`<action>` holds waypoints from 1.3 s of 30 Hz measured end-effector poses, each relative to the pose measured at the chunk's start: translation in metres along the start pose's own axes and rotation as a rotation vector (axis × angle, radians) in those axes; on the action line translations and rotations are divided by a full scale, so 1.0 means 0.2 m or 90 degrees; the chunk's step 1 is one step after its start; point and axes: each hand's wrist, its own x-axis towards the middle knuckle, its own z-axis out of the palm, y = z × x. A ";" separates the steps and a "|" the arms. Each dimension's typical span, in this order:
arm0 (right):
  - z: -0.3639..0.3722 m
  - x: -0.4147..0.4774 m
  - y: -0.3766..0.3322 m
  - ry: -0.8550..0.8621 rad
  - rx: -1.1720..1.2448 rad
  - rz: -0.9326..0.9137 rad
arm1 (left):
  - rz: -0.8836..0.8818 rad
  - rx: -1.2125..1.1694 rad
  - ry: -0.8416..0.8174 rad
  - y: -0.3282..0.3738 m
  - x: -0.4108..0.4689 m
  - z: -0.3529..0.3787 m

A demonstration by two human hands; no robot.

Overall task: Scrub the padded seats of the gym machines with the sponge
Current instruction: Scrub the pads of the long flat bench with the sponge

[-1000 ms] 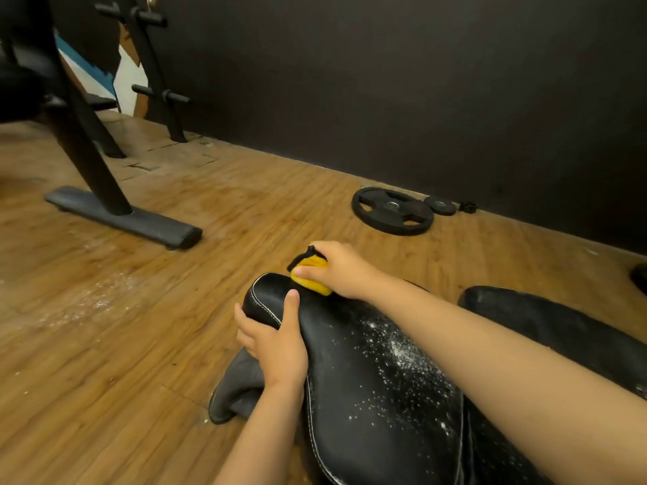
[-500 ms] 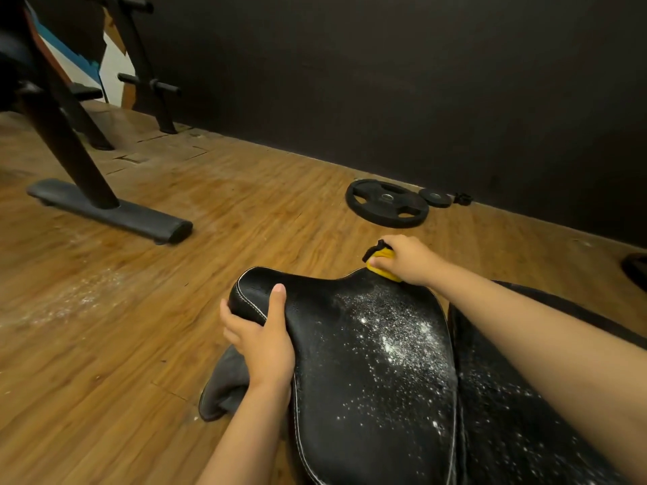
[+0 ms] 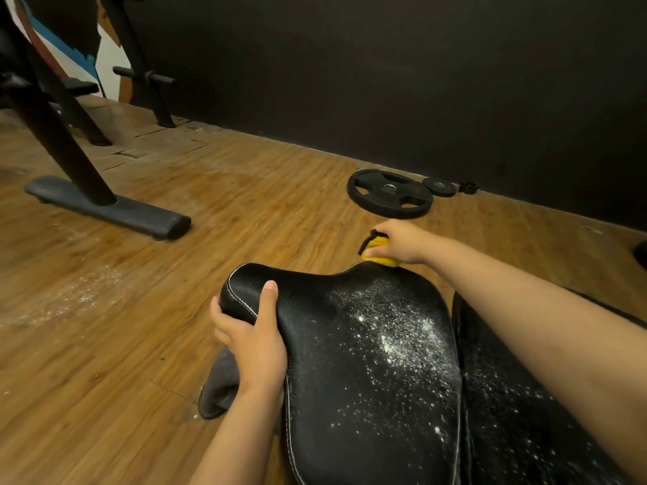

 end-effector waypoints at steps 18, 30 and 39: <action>-0.01 -0.36 0.15 0.007 0.015 -0.132 | 0.020 -0.008 0.018 0.01 0.00 0.02; -0.02 -0.60 0.18 -0.041 0.095 -0.151 | 0.033 -0.015 0.023 0.00 0.01 0.02; 0.00 -0.42 0.29 0.097 -0.019 -0.031 | 0.032 -0.013 0.018 0.01 0.00 0.02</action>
